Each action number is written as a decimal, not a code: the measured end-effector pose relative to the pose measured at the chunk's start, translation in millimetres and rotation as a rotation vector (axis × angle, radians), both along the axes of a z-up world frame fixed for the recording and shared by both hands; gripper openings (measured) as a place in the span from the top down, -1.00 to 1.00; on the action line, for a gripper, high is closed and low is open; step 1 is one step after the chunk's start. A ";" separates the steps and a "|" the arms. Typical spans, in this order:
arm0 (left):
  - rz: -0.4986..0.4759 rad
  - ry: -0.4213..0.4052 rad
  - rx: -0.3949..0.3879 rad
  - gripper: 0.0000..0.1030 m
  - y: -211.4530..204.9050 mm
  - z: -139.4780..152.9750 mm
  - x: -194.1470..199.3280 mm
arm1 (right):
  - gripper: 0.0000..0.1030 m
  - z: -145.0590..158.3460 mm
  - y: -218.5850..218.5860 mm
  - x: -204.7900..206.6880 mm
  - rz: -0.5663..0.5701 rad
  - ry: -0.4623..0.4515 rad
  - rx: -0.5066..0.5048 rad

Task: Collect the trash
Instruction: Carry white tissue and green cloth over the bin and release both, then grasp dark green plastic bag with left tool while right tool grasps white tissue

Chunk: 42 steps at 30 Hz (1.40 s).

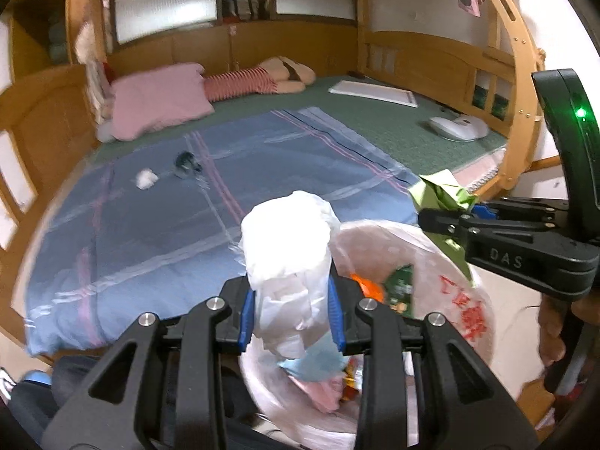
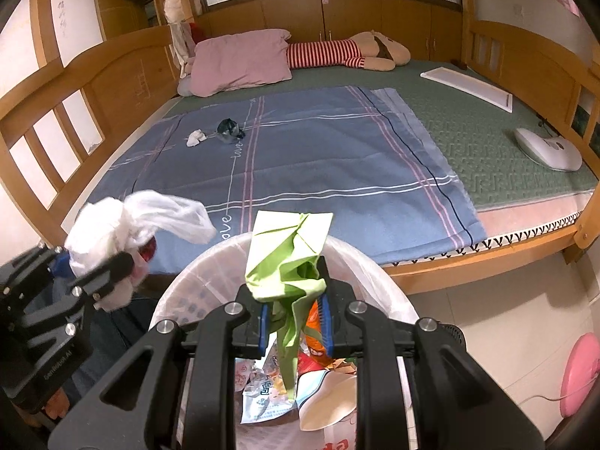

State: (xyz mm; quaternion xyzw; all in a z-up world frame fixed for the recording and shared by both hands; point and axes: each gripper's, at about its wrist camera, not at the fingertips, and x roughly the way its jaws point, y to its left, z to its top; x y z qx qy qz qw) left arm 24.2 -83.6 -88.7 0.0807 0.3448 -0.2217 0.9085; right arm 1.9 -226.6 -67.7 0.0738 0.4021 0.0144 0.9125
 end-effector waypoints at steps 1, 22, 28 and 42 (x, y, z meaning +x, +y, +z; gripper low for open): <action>-0.035 0.064 -0.055 0.37 2.0 -4.0 4.9 | 0.58 0.4 -0.9 0.2 -0.002 -0.001 0.000; -0.134 0.412 -0.336 0.37 20.2 -40.5 32.6 | 0.58 1.0 -18.1 -7.9 -0.034 -0.008 0.005; -0.080 0.293 -0.152 0.31 13.2 -34.0 25.0 | 0.58 -2.5 -16.3 -8.2 -0.028 0.006 0.006; 0.140 0.179 -0.144 -0.81 70.3 -5.7 51.5 | -0.60 -8.0 -10.5 -11.0 -0.048 0.044 -0.078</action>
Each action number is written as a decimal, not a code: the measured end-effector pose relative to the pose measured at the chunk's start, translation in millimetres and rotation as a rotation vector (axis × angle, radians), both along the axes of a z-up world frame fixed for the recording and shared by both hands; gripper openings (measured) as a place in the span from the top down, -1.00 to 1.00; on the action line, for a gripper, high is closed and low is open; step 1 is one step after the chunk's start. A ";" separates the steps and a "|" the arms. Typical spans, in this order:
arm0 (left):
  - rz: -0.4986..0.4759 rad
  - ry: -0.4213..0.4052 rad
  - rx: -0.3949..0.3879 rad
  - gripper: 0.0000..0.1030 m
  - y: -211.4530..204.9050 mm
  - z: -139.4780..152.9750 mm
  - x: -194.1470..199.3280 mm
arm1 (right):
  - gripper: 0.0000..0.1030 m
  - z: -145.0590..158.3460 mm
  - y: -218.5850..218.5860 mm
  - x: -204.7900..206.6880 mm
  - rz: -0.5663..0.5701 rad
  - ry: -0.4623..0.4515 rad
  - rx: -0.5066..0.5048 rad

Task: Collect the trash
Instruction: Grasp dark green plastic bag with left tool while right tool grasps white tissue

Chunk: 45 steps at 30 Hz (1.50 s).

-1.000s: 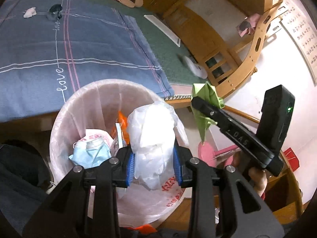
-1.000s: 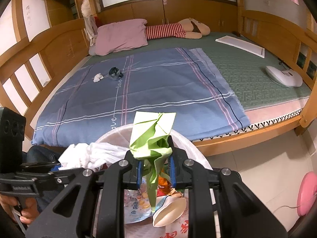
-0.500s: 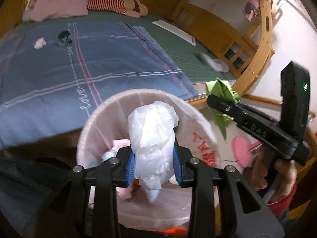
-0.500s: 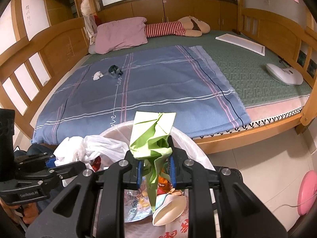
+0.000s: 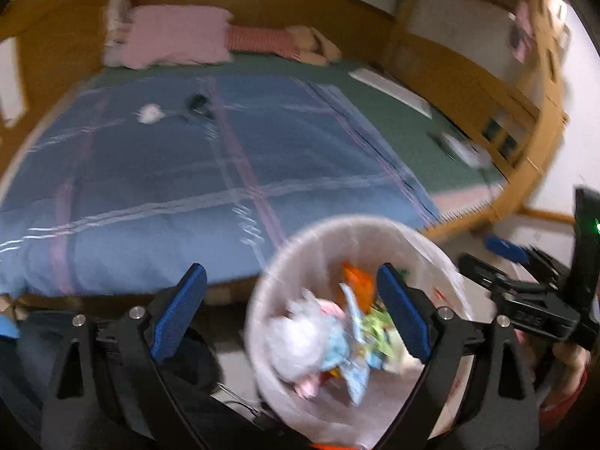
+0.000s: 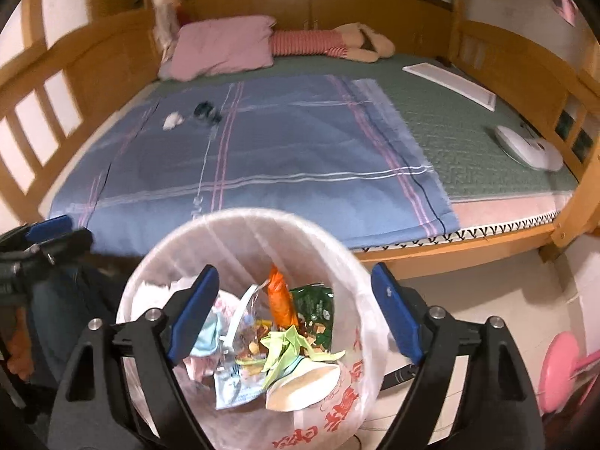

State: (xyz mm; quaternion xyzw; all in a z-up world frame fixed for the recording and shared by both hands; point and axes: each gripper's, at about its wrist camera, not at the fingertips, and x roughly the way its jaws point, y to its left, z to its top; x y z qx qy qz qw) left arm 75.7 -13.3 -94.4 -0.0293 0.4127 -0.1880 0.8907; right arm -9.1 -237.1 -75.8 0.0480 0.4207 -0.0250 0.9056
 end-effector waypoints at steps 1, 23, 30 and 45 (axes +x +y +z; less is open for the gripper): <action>0.016 -0.013 0.009 -0.83 1.5 1.8 -0.8 | -0.60 -0.2 -2.6 -0.3 -0.009 -0.002 0.011; 0.476 -0.116 0.340 -0.93 124.7 -29.1 138.9 | -0.70 17.8 101.4 174.1 0.235 0.001 0.000; 0.424 -0.269 0.557 -0.93 151.0 -28.4 193.0 | -0.70 -5.5 163.7 301.4 0.278 0.032 0.056; 0.675 0.040 0.230 -0.93 278.3 -58.7 241.0 | 0.04 -126.6 189.0 519.7 -0.056 0.245 0.141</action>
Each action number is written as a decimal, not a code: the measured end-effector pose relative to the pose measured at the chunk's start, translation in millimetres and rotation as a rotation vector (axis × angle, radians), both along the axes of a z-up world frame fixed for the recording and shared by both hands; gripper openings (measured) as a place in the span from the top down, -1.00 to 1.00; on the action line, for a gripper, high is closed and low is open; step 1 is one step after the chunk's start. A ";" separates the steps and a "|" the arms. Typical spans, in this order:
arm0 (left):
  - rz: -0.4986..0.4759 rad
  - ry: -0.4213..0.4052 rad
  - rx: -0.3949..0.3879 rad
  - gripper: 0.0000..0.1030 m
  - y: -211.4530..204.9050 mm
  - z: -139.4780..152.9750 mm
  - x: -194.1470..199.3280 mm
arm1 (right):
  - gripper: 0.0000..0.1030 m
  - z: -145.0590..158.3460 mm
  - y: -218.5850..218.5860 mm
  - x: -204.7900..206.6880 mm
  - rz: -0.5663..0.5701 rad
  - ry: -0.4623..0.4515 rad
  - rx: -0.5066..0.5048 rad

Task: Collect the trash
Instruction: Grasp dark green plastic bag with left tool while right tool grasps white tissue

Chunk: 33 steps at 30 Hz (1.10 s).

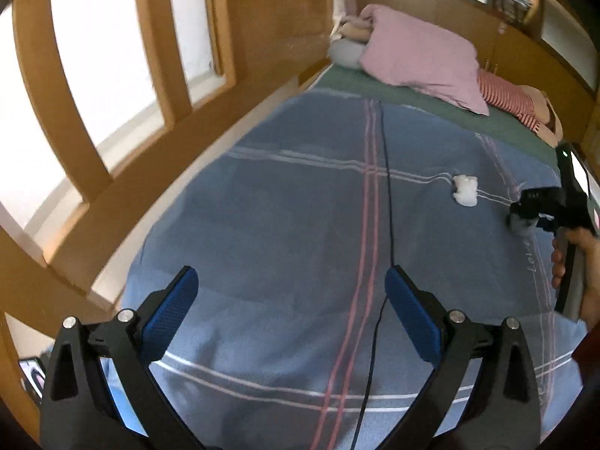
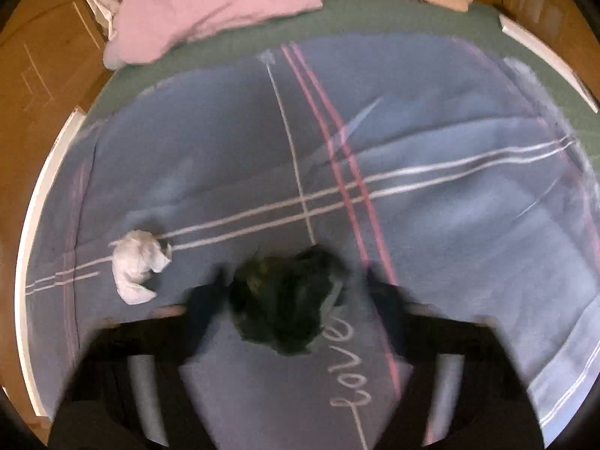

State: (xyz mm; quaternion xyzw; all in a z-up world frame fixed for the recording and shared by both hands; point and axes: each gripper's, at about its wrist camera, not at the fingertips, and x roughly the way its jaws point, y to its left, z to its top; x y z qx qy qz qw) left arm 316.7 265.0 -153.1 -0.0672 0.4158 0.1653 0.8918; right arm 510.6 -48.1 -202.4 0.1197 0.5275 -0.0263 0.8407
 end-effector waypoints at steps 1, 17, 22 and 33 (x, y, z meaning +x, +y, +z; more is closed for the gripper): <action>0.017 0.000 -0.008 -0.93 4.1 -0.4 -1.5 | 0.06 2.2 6.5 -3.9 0.038 -0.002 0.006; 0.251 -0.025 -0.176 -0.93 76.7 -4.7 -33.9 | -0.27 27.4 214.7 -123.5 0.815 -0.058 0.063; 0.282 -0.024 -0.294 -0.93 86.0 -12.8 -39.2 | -0.60 57.9 160.0 -71.8 0.524 -0.202 0.192; -0.132 0.032 -0.253 -0.93 4.5 -17.1 -5.5 | 0.01 -24.9 129.1 36.2 0.244 -0.038 -0.108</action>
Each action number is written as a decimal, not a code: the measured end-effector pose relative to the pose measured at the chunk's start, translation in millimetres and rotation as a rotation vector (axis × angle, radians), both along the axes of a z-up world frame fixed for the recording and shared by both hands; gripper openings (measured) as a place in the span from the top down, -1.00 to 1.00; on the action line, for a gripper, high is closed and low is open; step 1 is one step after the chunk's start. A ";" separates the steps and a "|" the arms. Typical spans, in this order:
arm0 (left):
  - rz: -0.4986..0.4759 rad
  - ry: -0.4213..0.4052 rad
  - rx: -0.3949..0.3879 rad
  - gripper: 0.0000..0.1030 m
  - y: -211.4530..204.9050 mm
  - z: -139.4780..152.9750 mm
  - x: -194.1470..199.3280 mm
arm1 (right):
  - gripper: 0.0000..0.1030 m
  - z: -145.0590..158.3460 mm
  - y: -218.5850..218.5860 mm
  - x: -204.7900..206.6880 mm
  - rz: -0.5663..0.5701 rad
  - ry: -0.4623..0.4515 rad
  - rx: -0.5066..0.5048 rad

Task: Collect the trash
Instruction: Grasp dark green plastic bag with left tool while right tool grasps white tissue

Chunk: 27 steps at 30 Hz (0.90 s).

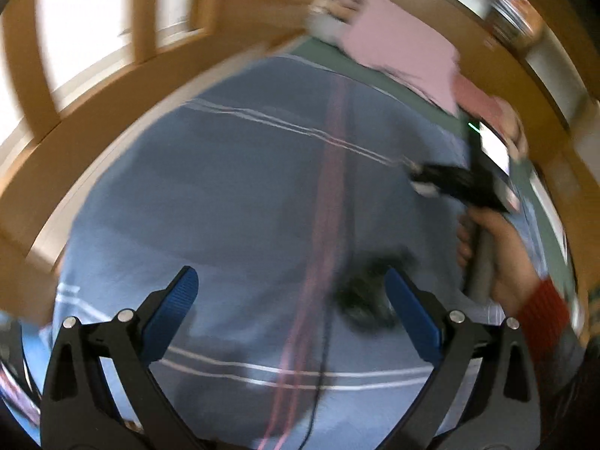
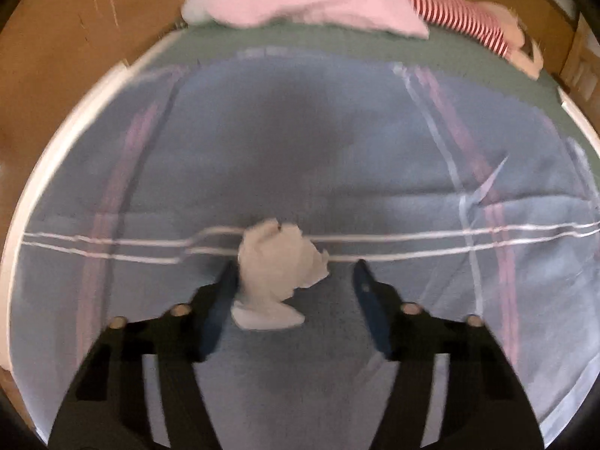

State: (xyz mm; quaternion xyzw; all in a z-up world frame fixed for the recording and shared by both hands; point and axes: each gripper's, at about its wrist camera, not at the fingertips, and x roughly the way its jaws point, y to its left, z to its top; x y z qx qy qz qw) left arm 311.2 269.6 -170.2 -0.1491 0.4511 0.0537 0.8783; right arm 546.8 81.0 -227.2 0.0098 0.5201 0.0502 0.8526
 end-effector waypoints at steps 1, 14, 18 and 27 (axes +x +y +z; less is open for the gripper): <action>-0.041 -0.004 0.017 -0.93 -9.6 0.2 2.0 | 0.15 0.0 -2.2 -2.2 0.018 -0.009 0.000; -0.202 0.072 -0.216 -0.93 -60.7 -55.2 50.2 | 0.58 30.4 -48.2 -65.6 0.107 0.063 0.045; -0.223 0.064 -0.142 -0.82 -72.9 -63.2 57.1 | 0.58 46.8 -75.4 -115.7 0.133 0.084 0.065; -0.242 0.043 0.000 -0.03 -80.2 -56.6 48.1 | 0.58 89.3 -122.4 -221.3 0.169 -0.006 0.040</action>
